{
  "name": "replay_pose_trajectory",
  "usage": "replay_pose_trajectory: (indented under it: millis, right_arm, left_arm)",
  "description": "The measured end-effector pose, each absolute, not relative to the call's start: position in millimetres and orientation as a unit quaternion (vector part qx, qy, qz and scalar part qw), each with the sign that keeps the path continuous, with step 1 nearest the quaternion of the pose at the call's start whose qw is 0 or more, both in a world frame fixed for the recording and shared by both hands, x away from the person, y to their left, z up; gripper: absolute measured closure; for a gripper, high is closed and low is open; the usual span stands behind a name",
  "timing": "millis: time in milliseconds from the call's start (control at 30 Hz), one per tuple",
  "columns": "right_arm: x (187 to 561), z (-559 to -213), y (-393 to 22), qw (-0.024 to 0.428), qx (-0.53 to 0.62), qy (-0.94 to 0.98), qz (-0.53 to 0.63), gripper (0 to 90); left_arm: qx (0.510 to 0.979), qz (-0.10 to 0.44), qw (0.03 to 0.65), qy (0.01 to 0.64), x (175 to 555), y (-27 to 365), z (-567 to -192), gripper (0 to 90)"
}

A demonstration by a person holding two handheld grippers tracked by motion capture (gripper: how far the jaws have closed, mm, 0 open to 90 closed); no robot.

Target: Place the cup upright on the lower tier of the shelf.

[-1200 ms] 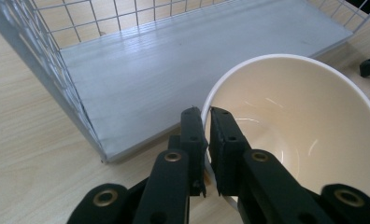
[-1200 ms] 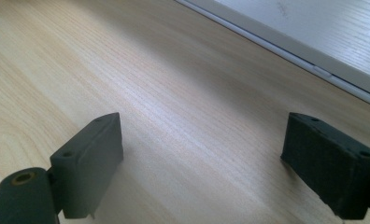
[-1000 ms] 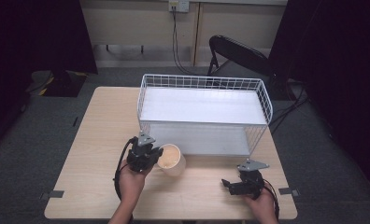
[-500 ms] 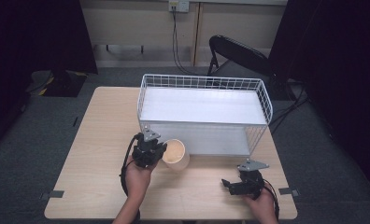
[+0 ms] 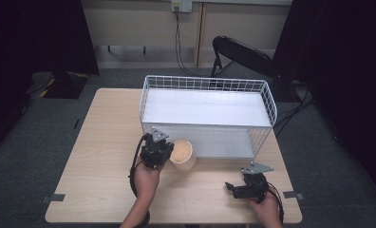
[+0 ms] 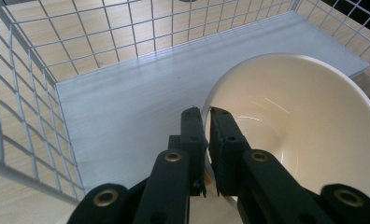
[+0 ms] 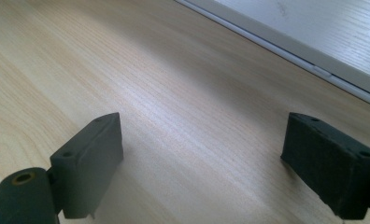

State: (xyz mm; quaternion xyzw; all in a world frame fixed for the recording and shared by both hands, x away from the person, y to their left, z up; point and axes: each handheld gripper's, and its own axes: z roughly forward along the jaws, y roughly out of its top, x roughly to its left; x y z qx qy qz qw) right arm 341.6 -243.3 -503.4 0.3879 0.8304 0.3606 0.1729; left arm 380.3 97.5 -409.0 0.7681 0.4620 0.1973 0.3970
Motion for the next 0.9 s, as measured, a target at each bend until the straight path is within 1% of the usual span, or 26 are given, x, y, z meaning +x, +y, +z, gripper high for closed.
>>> replay_pose_trajectory:
  millis: [367, 900]
  right_arm:
    - [342, -503, -243, 0.173, 0.388, 0.83, 0.361, 11.5]
    - [341, -503, -243, 0.173, 0.389, 0.83, 0.361, 11.5]
  left_arm:
    - [0.753, 0.214, 0.403, 0.473, 386, 86, -411, 85.3]
    - [0.753, 0.238, 0.386, 0.478, 396, 77, -414, 85.3]
